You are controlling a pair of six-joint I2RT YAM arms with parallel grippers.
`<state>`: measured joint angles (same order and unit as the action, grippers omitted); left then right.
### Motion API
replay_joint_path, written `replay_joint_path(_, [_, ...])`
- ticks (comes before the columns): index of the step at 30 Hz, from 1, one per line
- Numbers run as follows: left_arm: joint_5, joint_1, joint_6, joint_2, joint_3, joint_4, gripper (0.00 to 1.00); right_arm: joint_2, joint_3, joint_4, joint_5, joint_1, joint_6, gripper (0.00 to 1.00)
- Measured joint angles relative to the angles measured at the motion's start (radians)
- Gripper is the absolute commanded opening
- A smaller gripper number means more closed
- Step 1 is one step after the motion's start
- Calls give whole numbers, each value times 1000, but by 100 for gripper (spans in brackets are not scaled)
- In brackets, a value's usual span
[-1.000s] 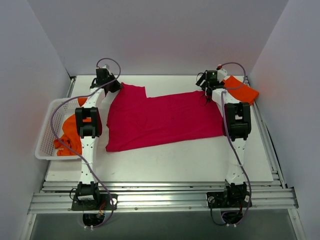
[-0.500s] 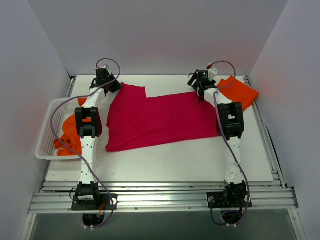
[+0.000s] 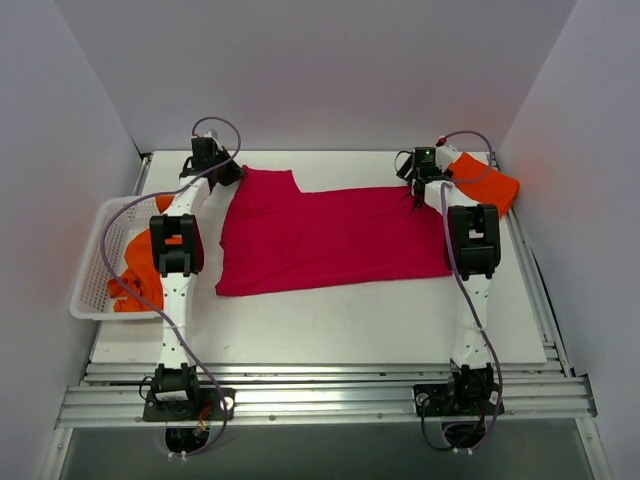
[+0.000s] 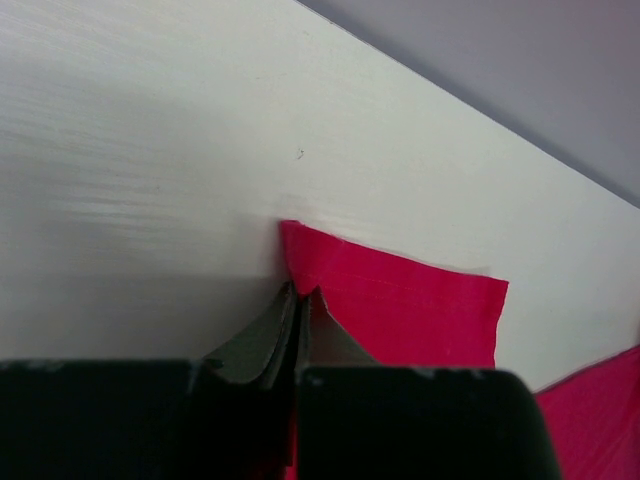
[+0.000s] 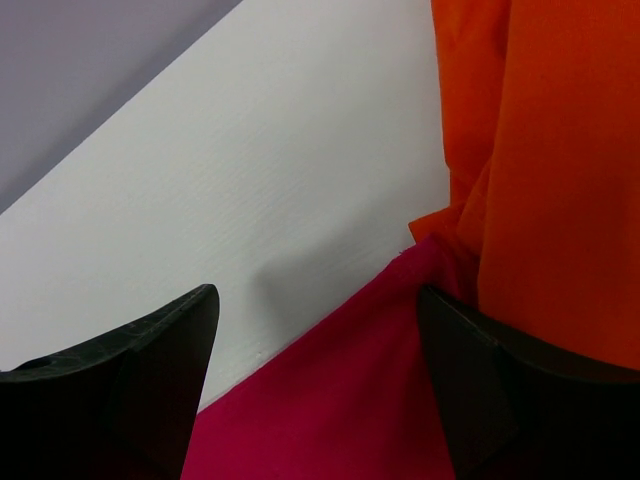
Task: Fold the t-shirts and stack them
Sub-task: Grap the side of the flattened tshirt furthest away from the robot with both arms
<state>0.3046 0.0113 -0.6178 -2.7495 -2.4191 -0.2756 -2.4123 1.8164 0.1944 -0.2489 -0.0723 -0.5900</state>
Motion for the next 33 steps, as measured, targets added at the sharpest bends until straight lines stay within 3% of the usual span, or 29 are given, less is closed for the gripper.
replay_joint_path(14, [1, 0, 0, 0, 0, 0, 2, 14, 10, -77, -17, 1, 12, 77])
replay_joint_path(17, [1, 0, -2, 0, 0, -1, 2, -7, 68, -132, -10, 4, 17, 63])
replay_joint_path(18, [1, 0, -3, 0, 0, -1, 2, -23, 99, -143, -4, 6, 17, 53])
replay_joint_path(21, [2, 0, -6, 0, 2, 0, 2, -77, 173, -172, 5, 14, 21, 40])
replay_joint_path(25, [5, -1, -11, 8, 22, 18, 2, -138, 282, -217, 12, 18, 43, 37])
replay_joint_path(28, [13, -6, -21, 16, 42, 30, 2, -174, 356, -262, 17, 19, 61, 41])
replay_joint_path(33, [24, -19, -32, 23, 56, 38, 2, -206, 430, -331, 23, 18, 92, 36])
